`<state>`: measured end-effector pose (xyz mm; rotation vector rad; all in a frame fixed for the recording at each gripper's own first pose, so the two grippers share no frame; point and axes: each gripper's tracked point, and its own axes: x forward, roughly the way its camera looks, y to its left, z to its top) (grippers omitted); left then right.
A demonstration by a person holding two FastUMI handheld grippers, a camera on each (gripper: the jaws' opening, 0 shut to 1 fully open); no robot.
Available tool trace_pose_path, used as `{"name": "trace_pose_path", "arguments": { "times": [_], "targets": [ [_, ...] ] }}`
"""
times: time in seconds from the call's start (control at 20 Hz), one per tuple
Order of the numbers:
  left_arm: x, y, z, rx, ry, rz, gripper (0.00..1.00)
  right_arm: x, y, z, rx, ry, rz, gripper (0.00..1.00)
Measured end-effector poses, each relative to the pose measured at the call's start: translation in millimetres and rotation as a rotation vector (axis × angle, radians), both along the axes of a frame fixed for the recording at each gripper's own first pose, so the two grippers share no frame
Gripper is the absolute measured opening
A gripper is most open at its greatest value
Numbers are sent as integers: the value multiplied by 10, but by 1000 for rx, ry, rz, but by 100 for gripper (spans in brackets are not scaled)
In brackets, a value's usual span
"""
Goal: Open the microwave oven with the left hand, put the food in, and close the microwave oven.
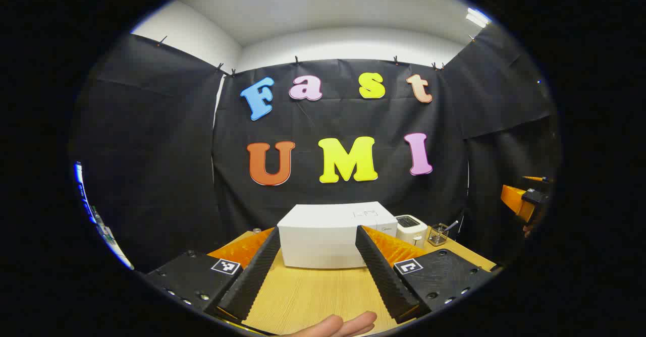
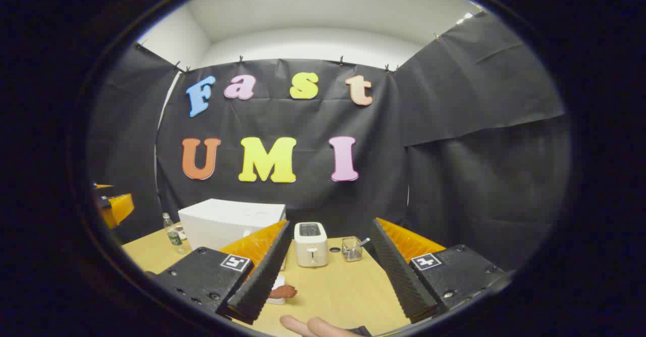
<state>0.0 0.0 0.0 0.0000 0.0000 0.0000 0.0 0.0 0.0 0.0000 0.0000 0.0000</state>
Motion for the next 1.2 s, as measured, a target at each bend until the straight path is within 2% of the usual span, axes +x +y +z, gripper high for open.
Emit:
{"name": "trace_pose_path", "arguments": {
  "times": [0.05, 0.1, 0.15, 0.2, 0.25, 0.3, 0.35, 0.4, 0.45, 0.5, 0.55, 0.7, 0.9, 0.95, 1.0, 1.05, 1.1, 1.15, 1.2],
  "targets": [
    [9, 10, 3, -13, 5, 0, 95, -12, -41, 34, 1, -6, -4, 90],
    [16, -11, -4, -33, 4, -4, 95, -24, -85, 56, 4, -14, -7, 90],
    [12, -3, 32, -53, -4, -6, 95, -39, -120, 84, 8, -22, -9, 100],
    [8, 10, 64, -72, -15, -3, 94, -58, -144, 107, 10, -29, -10, 90],
    [3, 42, 97, -84, -29, 2, 95, -74, -162, 130, 9, -36, -9, 100],
    [2, 58, 122, -90, -40, 5, 94, -99, -177, 132, 3, -41, -8, 91],
    [-3, 85, 136, -92, -47, 9, 94, -115, -187, 149, -2, -48, -7, 100],
    [-3, 106, 124, -96, -50, 14, 81, -131, -176, 167, 5, -59, 4, 90],
    [20, 91, 98, -100, -46, 13, 81, -147, -155, 193, 12, -66, 10, 100],
    [27, 81, 77, -103, -36, 7, 92, -157, -193, 187, 6, -71, 1, 100],
    [30, 72, 39, -110, -25, -3, 92, -163, -220, 196, -1, -80, -8, 89],
    [46, 42, 28, -130, -19, -38, 92, -182, -193, 200, 1, -88, -5, 90],
    [102, 109, 5, -141, -28, -30, 92, -166, -194, 175, -9, -89, -13, 90],
    [130, 118, -15, -134, -27, -23, 93, -170, -166, 167, -8, -89, -5, 100],
    [164, 103, -50, -125, -23, -20, 92, -162, -152, 151, -8, -88, 1, 90],
    [203, 78, -91, -114, -15, -20, 92, -160, -148, 139, -11, -87, 3, 100],
    [234, 38, -125, -107, -13, -26, 93, -151, -157, 126, -11, -89, 1, 90],
    [300, -8, -163, -101, -12, -31, 93, -140, -150, 115, -7, -89, 3, 91],
    [364, -54, -218, -97, -3, -34, 92, -132, -142, 73, -1, -82, 9, 100]
  ]
}}
